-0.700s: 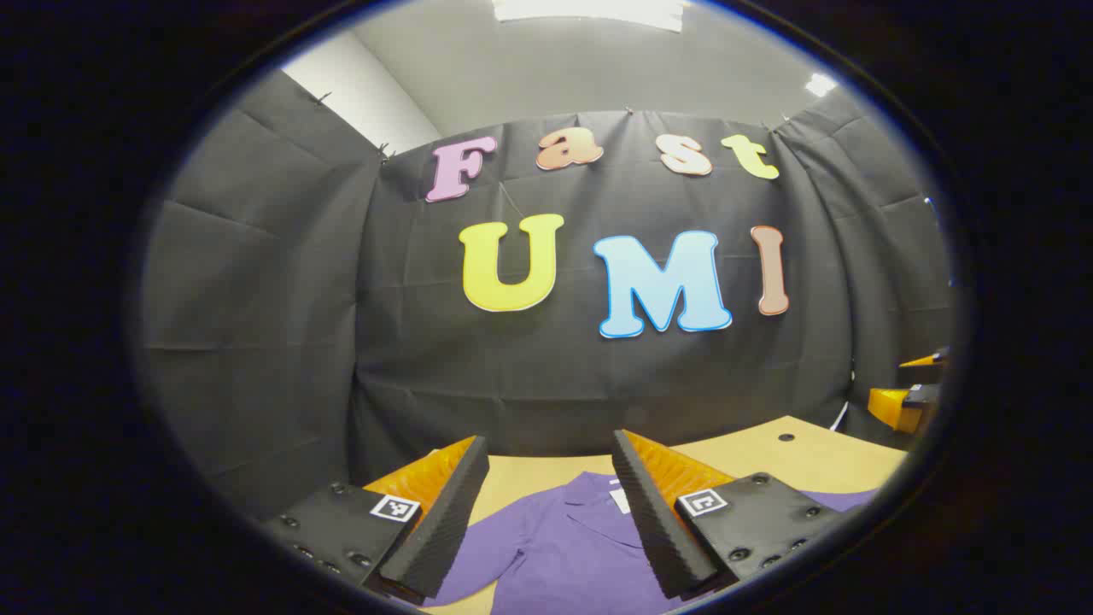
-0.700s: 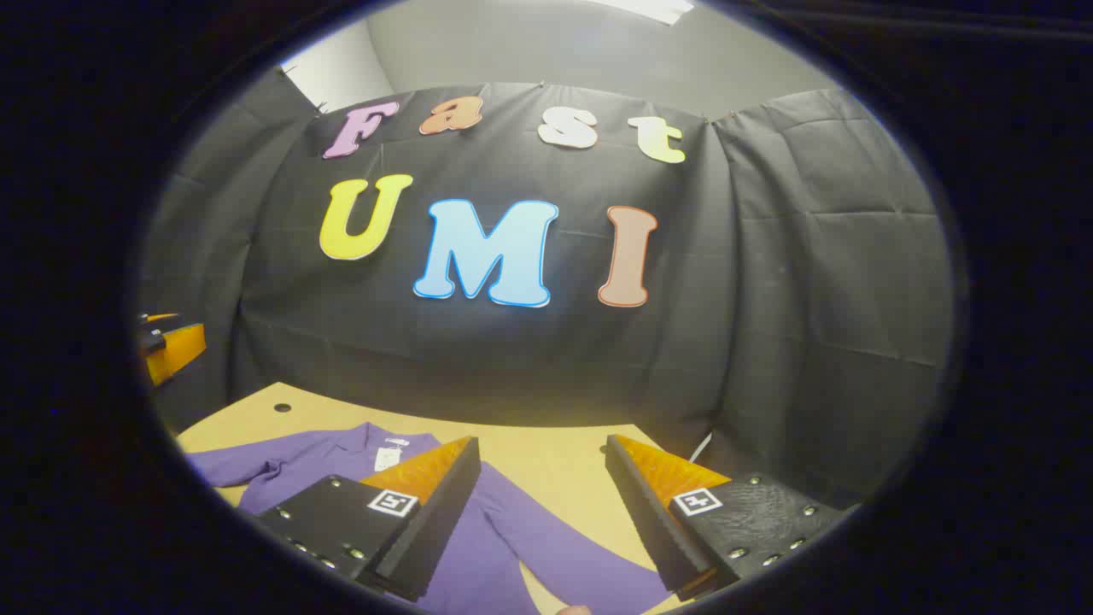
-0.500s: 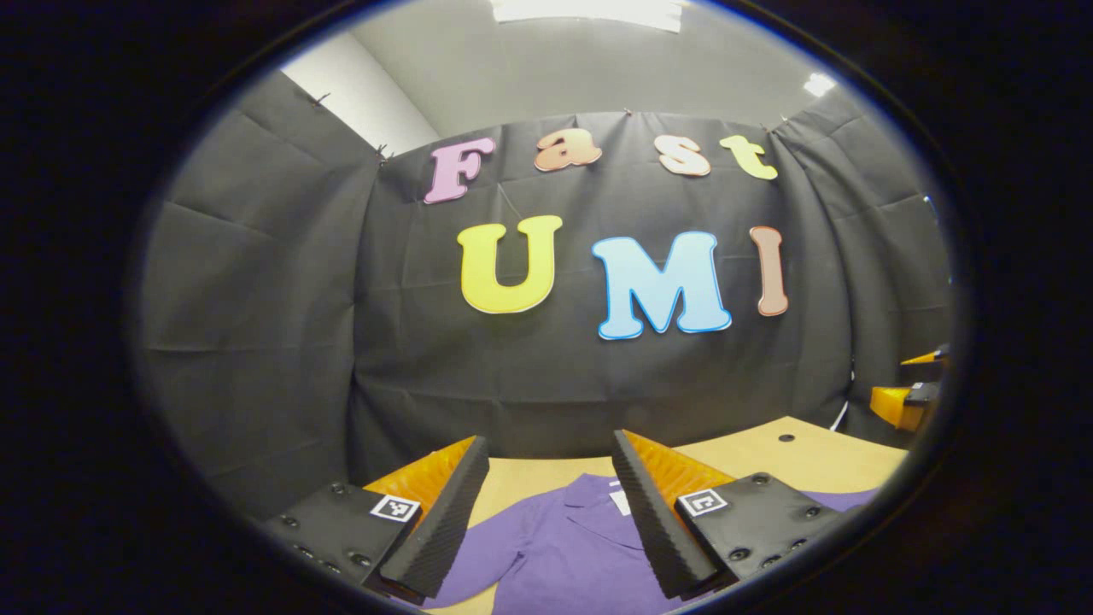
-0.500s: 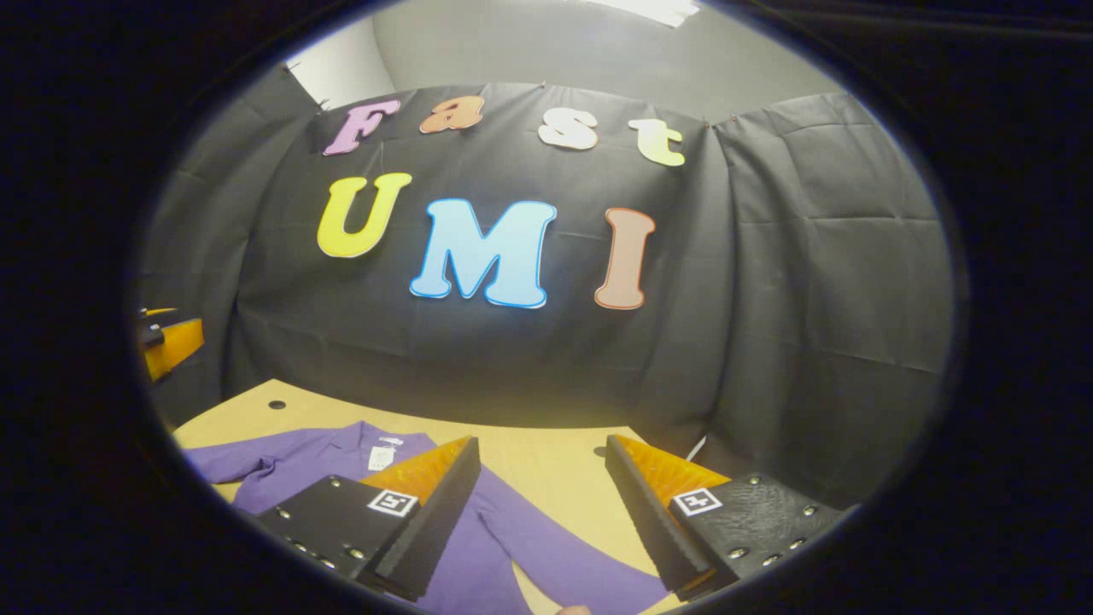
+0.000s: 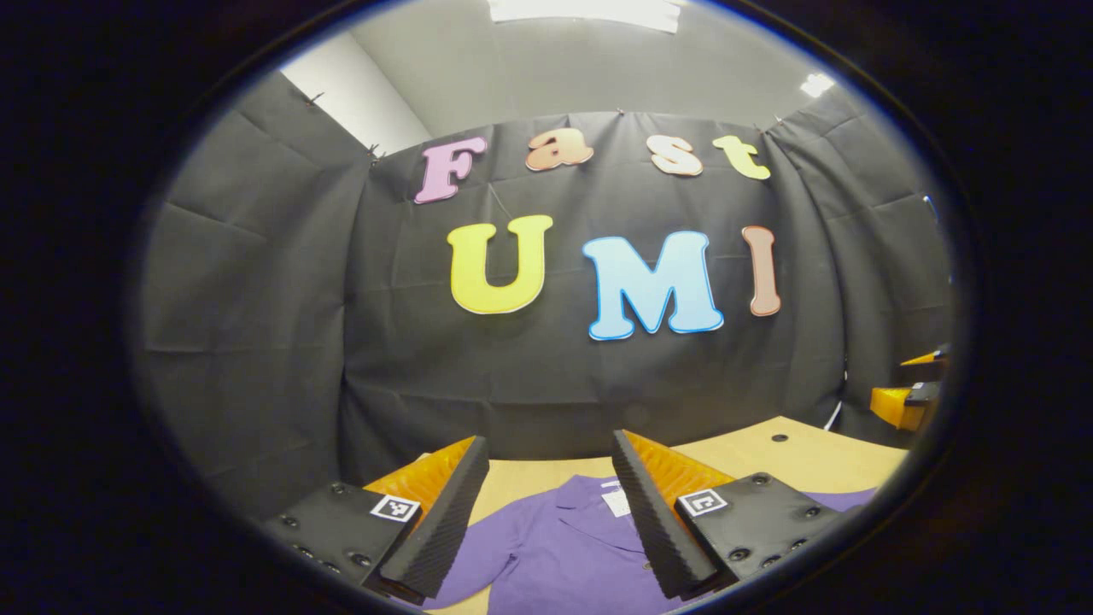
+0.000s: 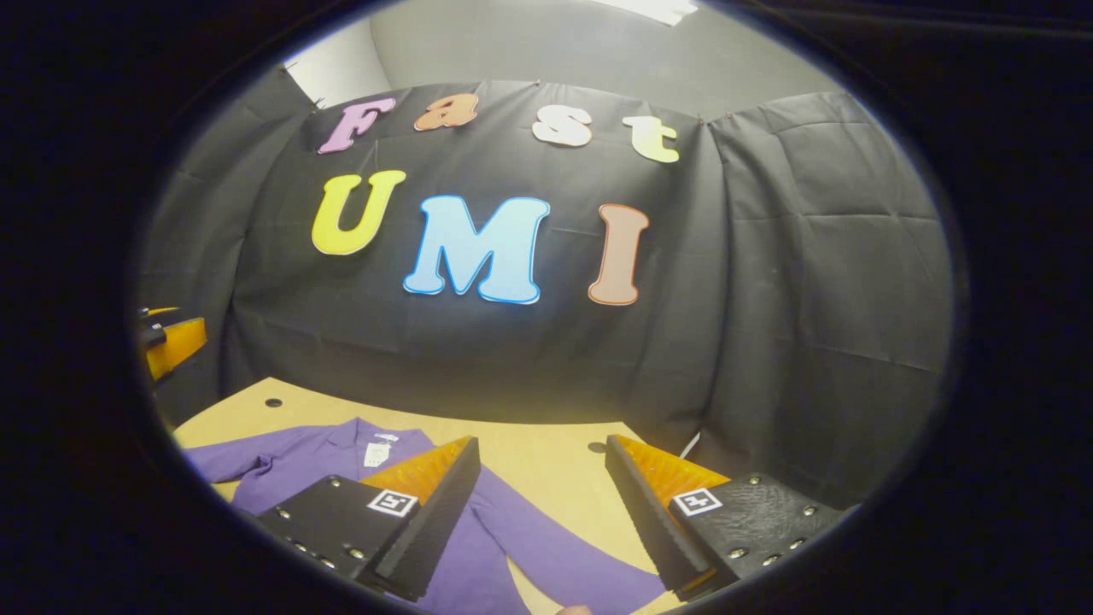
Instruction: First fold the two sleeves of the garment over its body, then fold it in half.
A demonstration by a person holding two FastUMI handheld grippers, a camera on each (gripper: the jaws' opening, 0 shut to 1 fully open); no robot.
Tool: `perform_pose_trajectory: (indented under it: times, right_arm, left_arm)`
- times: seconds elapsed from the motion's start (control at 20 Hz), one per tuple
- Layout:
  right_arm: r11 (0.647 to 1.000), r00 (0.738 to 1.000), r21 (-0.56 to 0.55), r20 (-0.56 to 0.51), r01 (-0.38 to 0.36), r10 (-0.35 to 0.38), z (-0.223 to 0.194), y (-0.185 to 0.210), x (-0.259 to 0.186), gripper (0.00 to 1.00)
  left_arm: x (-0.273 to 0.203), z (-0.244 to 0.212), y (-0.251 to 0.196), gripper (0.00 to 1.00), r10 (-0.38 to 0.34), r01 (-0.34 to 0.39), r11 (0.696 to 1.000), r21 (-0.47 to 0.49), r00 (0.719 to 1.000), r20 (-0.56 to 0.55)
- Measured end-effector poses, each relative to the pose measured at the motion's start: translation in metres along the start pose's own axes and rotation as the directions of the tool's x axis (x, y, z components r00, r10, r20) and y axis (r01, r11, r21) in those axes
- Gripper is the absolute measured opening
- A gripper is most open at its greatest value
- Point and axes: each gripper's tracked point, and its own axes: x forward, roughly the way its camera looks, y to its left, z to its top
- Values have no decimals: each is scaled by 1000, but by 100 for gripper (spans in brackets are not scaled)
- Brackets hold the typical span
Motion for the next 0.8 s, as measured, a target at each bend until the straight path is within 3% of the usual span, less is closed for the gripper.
perform_pose_trajectory:
  times: [0.55, 0.8]
  right_arm:
    - [999, 1000, 37, -27, 12, -11, -11, -10, 2, 93]
    - [994, 990, 88, -128, 69, -57, -44, -34, 5, 93]
  left_arm:
    - [0, -1, -1, 96, 6, -6, 1000, 1, 1000, 1]
    - [0, -7, -2, 96, 13, -13, 1000, -16, 1000, -11]
